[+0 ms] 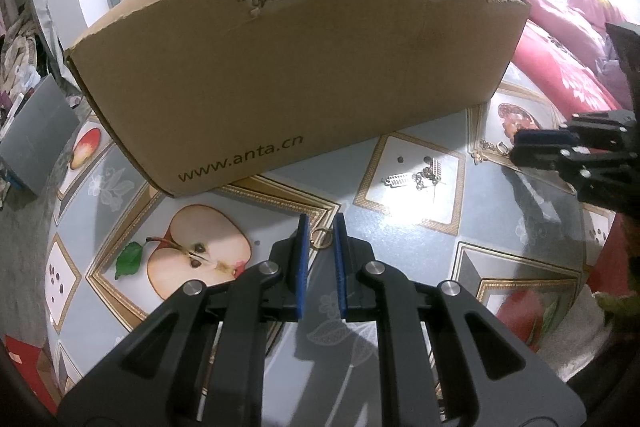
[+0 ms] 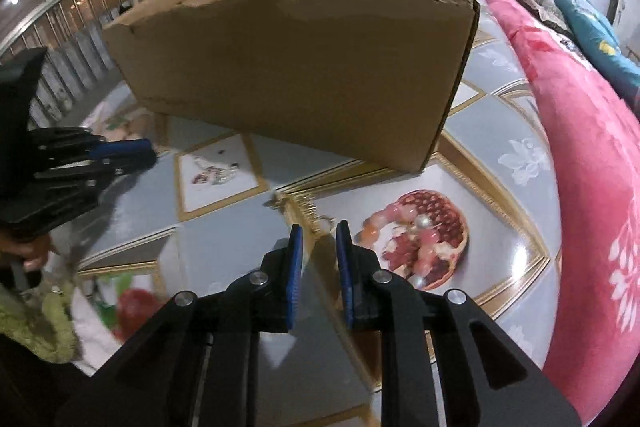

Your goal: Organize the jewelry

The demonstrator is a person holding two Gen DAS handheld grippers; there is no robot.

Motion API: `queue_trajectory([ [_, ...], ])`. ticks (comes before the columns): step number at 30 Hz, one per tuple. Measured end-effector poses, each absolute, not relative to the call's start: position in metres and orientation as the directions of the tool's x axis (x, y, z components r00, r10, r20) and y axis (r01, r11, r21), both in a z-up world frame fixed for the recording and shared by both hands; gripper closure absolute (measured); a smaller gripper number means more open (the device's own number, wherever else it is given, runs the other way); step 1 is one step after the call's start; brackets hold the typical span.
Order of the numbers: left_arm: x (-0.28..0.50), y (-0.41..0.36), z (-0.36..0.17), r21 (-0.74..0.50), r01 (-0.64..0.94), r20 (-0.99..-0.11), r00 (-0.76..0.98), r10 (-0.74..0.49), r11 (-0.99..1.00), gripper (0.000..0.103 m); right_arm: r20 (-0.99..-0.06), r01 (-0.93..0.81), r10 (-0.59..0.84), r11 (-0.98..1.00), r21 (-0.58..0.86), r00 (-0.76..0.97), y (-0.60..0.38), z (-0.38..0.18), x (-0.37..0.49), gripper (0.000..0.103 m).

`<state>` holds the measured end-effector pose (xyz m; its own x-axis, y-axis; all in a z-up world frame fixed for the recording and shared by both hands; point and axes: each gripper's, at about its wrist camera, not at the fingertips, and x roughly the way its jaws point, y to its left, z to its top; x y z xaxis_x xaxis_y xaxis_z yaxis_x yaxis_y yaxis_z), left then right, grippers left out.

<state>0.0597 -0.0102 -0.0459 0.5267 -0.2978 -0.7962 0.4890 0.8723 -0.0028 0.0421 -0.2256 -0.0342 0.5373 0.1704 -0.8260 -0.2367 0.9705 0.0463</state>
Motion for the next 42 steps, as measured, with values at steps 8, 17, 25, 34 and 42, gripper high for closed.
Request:
queue_trajectory([
  [8, 0.059, -0.011, -0.046, 0.000, 0.496, -0.794, 0.529, -0.301, 0.869, 0.092, -0.824, -0.304, 0.189, 0.952, 0.021, 0.534, -0.222, -0.036, 0.045, 0.086],
  [17, 0.058, -0.011, -0.046, -0.001, 0.496, -0.791, 0.531, -0.304, 0.869, 0.092, -0.824, -0.316, 0.225, 0.947, 0.060, 0.520, -0.226, -0.036, 0.047, 0.097],
  [25, 0.057, -0.010, -0.045, -0.001, 0.497, -0.790, 0.532, -0.306, 0.868, 0.092, -0.812, -0.311, 0.240, 0.947, 0.077, 0.531, -0.229, -0.029, 0.041, 0.096],
  [34, 0.056, -0.011, -0.045, 0.002, 0.499, -0.789, 0.533, -0.305, 0.867, 0.092, -0.833, -0.391, 0.221, 0.921, 0.006, 0.508, -0.222, -0.035, 0.052, 0.087],
  [42, 0.056, -0.011, -0.045, -0.001, 0.498, -0.788, 0.534, -0.307, 0.867, 0.092, -0.828, -0.376, 0.254, 0.925, 0.057, 0.500, -0.227, -0.036, 0.052, 0.092],
])
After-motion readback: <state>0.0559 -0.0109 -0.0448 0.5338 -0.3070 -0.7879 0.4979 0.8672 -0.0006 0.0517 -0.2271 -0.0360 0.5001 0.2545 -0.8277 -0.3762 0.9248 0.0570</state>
